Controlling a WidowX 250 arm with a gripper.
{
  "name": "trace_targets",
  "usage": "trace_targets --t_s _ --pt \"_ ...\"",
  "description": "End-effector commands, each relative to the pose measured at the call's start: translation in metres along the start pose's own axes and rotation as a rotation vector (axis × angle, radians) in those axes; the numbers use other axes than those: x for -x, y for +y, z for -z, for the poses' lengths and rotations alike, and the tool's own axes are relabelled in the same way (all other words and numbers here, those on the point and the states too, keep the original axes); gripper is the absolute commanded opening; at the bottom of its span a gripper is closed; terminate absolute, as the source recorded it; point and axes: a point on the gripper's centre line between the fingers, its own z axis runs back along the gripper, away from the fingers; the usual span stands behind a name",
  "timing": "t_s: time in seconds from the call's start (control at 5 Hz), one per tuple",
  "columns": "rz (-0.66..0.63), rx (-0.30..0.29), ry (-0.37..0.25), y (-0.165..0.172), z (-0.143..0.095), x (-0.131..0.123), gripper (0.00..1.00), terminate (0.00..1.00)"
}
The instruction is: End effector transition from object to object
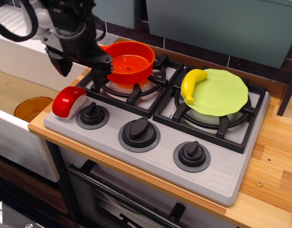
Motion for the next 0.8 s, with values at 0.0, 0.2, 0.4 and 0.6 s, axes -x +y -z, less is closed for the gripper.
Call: trace_targets --t_s 0.0,0.2,0.4,0.6 --pt "-0.014 0.006 -0.061 0.011 0.015 -0.007 1.0 0.0" --pt "-0.033 0.007 -0.061 0.007 0.021 -0.002 1.0 0.0" --pt "-0.044 0.011 -0.052 0.004 0.023 0.004 1.0 0.0" --pt "-0.05 0.013 -0.048 0.003 0.026 0.011 1.0 1.0"
